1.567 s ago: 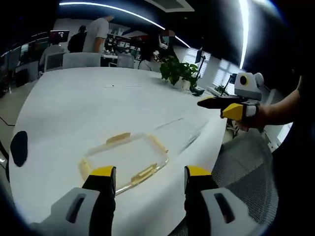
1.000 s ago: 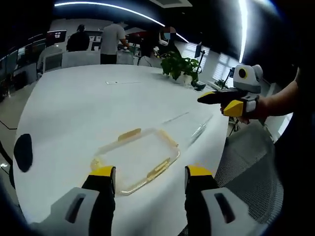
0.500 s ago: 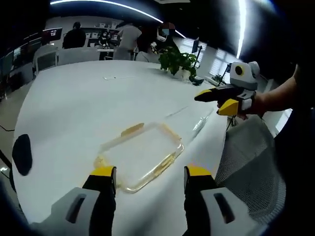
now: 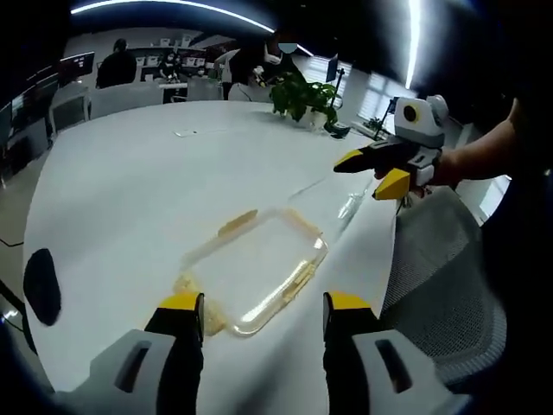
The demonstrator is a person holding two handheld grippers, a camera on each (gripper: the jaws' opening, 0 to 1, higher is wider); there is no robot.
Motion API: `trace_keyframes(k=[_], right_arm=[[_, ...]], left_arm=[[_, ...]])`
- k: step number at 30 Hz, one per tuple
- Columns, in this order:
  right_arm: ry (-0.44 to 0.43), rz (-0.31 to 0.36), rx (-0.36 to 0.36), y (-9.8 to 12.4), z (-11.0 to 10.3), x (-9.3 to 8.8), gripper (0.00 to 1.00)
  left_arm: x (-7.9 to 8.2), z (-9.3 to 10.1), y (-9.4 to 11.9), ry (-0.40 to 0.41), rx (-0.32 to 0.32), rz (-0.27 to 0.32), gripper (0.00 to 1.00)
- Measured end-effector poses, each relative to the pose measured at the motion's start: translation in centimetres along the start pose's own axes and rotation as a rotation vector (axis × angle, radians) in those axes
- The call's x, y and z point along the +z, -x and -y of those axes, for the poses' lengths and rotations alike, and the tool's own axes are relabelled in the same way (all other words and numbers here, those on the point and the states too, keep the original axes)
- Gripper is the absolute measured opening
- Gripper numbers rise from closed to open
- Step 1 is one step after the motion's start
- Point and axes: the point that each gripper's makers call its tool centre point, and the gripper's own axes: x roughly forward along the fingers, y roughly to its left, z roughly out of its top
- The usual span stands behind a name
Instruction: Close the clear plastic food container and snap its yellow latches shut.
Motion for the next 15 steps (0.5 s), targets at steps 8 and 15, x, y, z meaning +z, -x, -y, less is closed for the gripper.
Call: trace_keyframes(k=[8,15], right_arm=[[0.010,-0.025,-0.008,-0.5,0.5,-0.1,0.46],[0.019,-0.049,-0.009,-1.0,0.9,-0.6,0.46]], left_arm=[[-0.3,-0.9,-0.3,-0.010,-0.013,-0.022,0.55],[-0.8,-1.6,-0.5,-0.022,-0.029,-0.049,0.55]])
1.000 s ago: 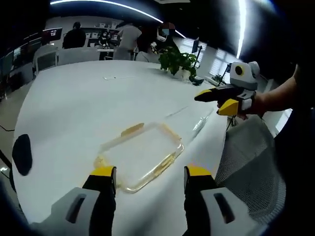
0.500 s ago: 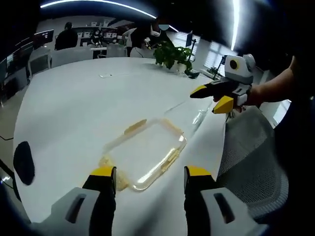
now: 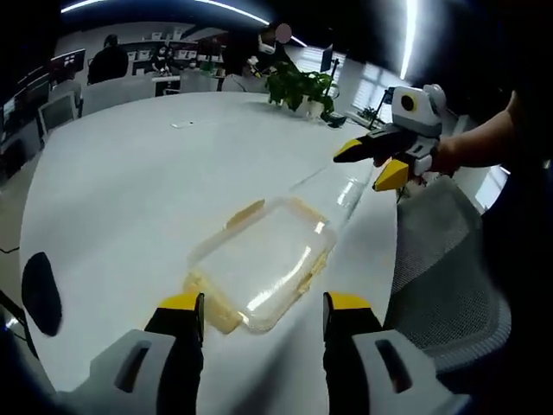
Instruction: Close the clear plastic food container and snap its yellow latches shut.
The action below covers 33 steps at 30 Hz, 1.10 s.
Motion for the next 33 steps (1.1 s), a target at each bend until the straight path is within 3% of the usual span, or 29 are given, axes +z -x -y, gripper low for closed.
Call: trace_keyframes(k=[21,33], right_arm=[[0.033,-0.063,0.028,-1.3,1.0,-1.0,0.45],[0.057,-0.105,0.054,-2.1,1.3,-1.8,0.45]], left_arm=[[0.8,-1.3,-0.6,-0.070,-0.035,-0.020,0.52],[0.4,-2.2,-0.9,-0.086,-0.047,-0.067,0.52]])
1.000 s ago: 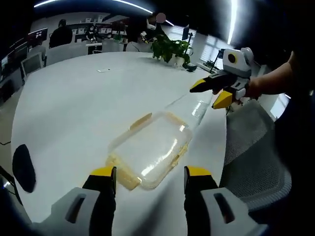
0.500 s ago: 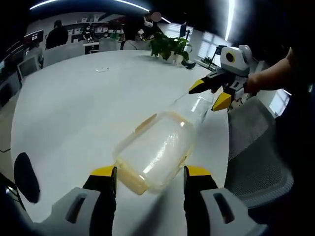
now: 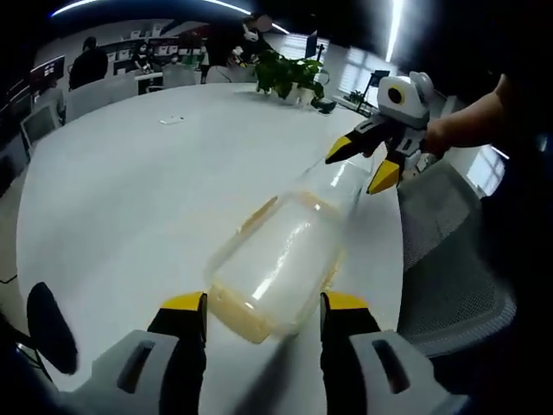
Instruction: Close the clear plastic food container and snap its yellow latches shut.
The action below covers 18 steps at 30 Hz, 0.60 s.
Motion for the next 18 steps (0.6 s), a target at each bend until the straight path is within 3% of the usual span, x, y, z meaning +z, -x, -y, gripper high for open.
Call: trace_keyframes(k=[7,18], right_arm=[[0.018,-0.025,0.006,-0.3,0.2,-0.2,0.45],[0.114,-0.100,0.030,-0.6,0.3,-1.3,0.46]], left_arm=[[-0.3,-0.2,-0.2,-0.042,-0.026,-0.031,0.52],[-0.8,0.0,-0.3,-0.085,-0.068,-0.092,0.53]])
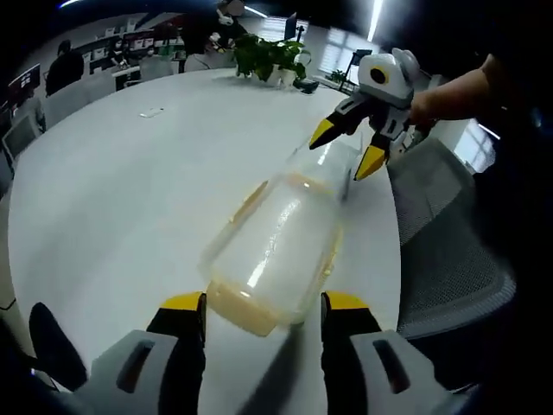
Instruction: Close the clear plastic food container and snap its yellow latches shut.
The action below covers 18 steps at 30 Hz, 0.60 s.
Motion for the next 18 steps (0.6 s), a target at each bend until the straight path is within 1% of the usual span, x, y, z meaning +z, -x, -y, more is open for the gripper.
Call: trace_keyframes(k=[3,6,7,10,16,18], right_arm=[[0.014,-0.025,0.007,-0.2,0.1,-0.1,0.48],[0.061,-0.049,0.016,-0.4,0.3,-0.3,0.48],[0.066,-0.052,0.018,-0.4,0.3,-0.3,0.48],[0.120,-0.082,0.028,-0.6,0.5,-0.7,0.48],[0.147,-0.108,0.043,-0.8,0.5,-1.1,0.48],[0.165,-0.120,0.046,-0.8,0.5,-1.3,0.48]], left_arm=[[0.0,-0.1,0.0,-0.017,-0.003,-0.010,0.53],[-0.2,-0.2,-0.1,-0.022,-0.015,-0.028,0.53],[-0.3,-0.1,-0.1,-0.028,-0.022,-0.035,0.54],[-0.3,-0.1,-0.1,-0.050,-0.028,-0.049,0.54],[-0.5,-0.2,-0.2,-0.079,-0.036,-0.072,0.53],[-0.8,-0.3,-0.4,-0.098,-0.041,-0.090,0.53]])
